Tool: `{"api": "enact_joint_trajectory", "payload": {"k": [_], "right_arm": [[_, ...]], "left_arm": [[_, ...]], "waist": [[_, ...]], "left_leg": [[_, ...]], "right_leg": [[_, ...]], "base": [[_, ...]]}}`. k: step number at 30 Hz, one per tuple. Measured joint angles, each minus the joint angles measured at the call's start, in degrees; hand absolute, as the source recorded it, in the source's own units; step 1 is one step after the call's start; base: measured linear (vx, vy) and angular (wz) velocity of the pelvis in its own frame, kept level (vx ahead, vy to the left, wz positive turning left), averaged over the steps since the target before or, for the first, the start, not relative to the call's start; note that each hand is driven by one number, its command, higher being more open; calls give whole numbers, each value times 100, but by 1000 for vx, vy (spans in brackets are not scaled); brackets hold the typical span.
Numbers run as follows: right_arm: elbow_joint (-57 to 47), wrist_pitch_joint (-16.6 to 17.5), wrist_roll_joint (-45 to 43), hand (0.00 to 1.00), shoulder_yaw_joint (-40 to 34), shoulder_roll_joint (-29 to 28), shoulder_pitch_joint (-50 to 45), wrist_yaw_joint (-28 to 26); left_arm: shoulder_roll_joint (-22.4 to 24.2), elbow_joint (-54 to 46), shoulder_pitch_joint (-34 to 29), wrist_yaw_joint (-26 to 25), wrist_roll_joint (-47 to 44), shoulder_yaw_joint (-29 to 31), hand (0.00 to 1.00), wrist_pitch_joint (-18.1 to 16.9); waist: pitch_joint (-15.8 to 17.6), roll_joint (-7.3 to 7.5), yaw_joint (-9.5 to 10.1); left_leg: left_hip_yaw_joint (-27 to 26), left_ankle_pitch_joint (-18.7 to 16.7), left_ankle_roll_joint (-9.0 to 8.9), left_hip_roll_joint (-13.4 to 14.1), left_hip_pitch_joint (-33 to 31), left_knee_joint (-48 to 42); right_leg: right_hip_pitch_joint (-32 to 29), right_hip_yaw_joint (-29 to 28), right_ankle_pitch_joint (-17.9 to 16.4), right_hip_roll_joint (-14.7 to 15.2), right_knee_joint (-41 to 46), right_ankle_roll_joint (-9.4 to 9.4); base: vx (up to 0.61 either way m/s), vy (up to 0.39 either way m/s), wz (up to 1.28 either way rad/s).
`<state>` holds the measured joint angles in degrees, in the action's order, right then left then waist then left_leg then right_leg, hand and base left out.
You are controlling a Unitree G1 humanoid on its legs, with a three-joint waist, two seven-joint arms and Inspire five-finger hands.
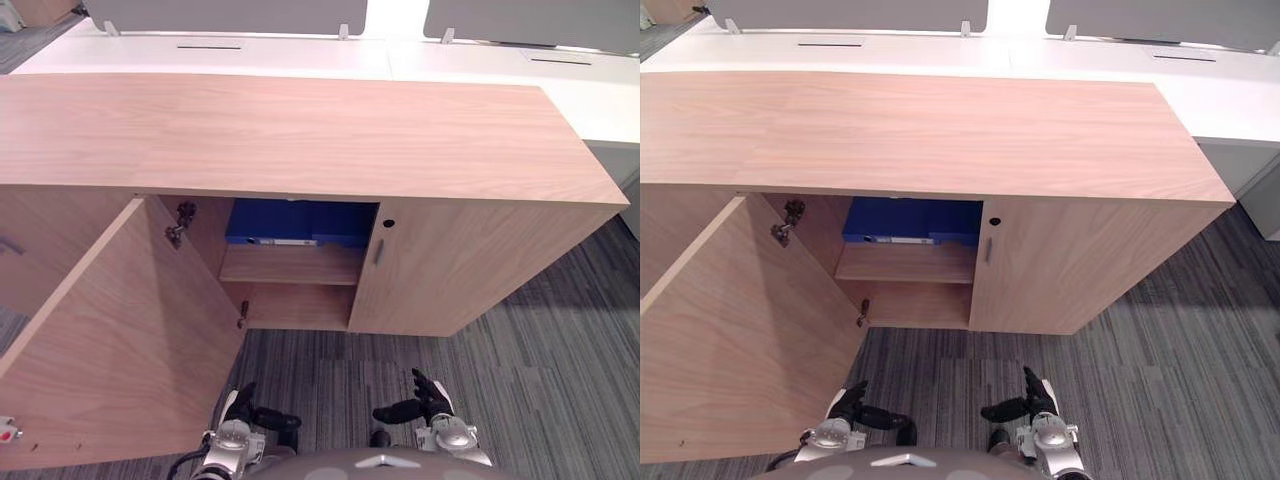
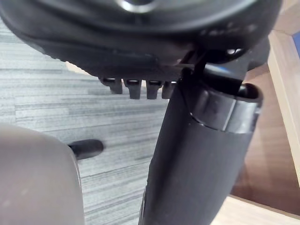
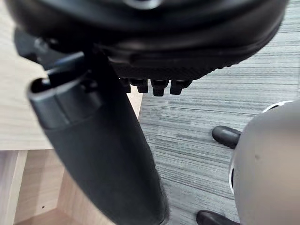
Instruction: Walk over to the cabinet, pick up the folder, carry it to the office cabinet, place the folder inside the office cabinet, then close the office cabinet door
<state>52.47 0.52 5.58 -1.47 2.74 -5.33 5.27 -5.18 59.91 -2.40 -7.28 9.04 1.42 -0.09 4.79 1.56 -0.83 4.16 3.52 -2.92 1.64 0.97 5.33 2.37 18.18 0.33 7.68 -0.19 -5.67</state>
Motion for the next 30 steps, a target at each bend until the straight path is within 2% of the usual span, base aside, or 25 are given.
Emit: {"api": "enact_joint_trajectory", "payload": {"k": [3, 10, 14, 17, 21, 24, 30], "right_arm": [[172, -30, -5, 100, -201, 5, 85, 109], [245, -63, -76, 100, -358, -62, 231, 167], [247, -142, -103, 100, -470, -58, 286, 266], [237, -150, -116, 100, -653, -32, 426, 360], [66, -140, -119, 100, -671, 9, 614, 424], [-69, -126, -120, 100, -710, -21, 615, 424], [-307, -131, -125, 100, -869, -49, 569, 492]], "left_arm": [[0, -16, -45, -88, -264, 25, 100, -64], [119, -91, -169, -297, -709, 657, 100, -100], [164, -453, -409, -403, -1096, 1128, 100, -124], [189, -691, -527, -473, -1462, 1530, 100, -189], [227, -1108, -869, -543, -1821, 2079, 100, -203], [228, -1418, -1094, -598, -1863, 2358, 100, -208], [124, -2594, -1214, -720, -2071, 3055, 100, -217]], "waist": [[-7, 27, 3], [-9, 28, 61], [2, 10, 146], [44, -45, 325], [156, -166, 478], [188, -211, 685], [213, -190, 858]], "left_leg": [[200, 22, 29, -74, -56, -2], [526, 7, 51, -149, -140, -28], [1091, 62, -11, -181, -212, -30], [1612, 162, -59, -239, -297, -30], [2086, 258, -110, -328, -311, -29], [2217, 300, -97, -376, -333, -27], [2331, 331, -82, -496, -267, -30]], "right_leg": [[-149, 121, -286, 131, 466, -32], [-87, 294, -442, 158, 488, -3], [144, 635, -585, 121, 488, 200], [295, 922, -718, 107, 500, 231], [485, 1420, -953, 178, 707, 82], [488, 1614, -1162, 280, 992, 61], [677, 1908, -1325, 409, 1171, 10]], "base": [[17, 2, 34], [49, -23, 25], [49, -75, 80], [23, -69, 96], [-15, -44, 67], [-11, -25, 36], [17, -26, 27]]}}
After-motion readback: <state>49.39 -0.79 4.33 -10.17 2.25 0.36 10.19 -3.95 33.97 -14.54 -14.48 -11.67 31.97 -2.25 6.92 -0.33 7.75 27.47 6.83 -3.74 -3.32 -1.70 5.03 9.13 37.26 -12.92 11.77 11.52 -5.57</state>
